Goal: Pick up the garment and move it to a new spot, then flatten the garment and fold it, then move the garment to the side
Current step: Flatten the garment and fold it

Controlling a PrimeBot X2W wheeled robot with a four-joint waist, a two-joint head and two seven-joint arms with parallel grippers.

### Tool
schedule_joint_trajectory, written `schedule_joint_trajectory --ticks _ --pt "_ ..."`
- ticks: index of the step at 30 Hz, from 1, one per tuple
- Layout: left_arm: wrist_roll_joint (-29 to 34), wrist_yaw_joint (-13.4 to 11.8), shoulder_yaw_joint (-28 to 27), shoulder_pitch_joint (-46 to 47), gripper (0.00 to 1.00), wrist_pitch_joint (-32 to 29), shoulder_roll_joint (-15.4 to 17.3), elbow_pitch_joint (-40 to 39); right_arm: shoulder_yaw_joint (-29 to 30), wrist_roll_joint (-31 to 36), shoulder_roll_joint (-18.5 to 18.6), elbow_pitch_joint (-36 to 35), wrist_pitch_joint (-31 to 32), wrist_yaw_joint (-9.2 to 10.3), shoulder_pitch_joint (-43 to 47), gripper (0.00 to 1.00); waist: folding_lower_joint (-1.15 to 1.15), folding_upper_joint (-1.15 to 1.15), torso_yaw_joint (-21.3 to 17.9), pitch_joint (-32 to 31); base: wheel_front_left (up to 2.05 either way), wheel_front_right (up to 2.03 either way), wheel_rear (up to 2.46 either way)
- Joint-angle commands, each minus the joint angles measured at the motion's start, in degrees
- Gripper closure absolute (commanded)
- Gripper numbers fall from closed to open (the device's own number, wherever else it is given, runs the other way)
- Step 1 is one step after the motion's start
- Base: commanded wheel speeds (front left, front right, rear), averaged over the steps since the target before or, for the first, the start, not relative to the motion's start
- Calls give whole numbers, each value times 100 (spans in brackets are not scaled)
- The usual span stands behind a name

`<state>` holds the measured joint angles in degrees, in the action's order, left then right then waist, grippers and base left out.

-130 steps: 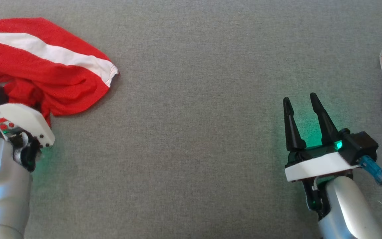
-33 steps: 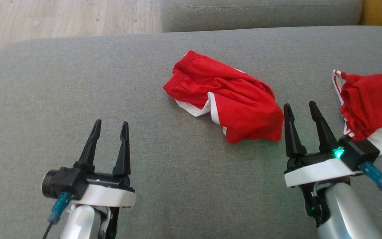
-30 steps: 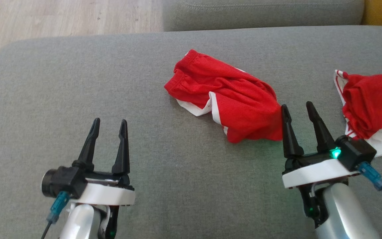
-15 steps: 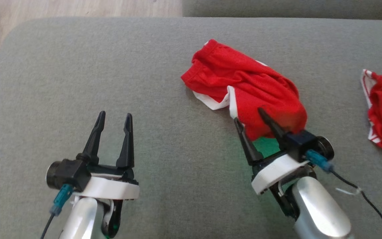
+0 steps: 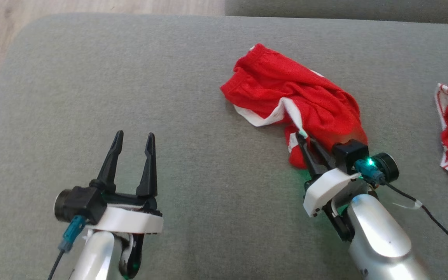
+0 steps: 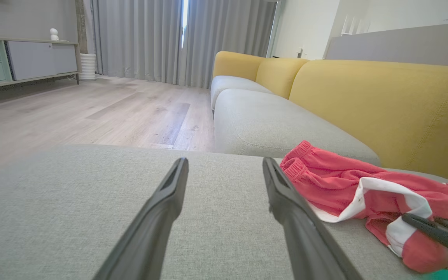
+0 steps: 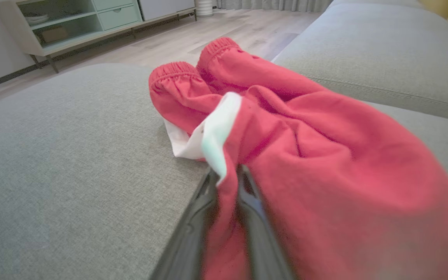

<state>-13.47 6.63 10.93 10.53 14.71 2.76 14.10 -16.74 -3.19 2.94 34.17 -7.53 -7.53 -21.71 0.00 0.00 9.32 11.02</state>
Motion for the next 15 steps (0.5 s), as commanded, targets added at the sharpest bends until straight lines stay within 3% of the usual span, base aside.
schedule_joint_trajectory --ticks 1,7,15 --pt "13 12 -214 232 0 29 13 -175 -131 -62 -6 -114 -93 4 -104 100 0 0 -120 -39 0 0 0" --pt "33 12 -293 186 0 29 12 -190 -132 -9 58 -179 3 4 71 100 0 0 -550 -202 0 0 0" --pt "6 13 -256 98 0 29 12 -203 232 -55 1072 -1095 787 4 757 100 0 0 -912 -479 0 0 0"
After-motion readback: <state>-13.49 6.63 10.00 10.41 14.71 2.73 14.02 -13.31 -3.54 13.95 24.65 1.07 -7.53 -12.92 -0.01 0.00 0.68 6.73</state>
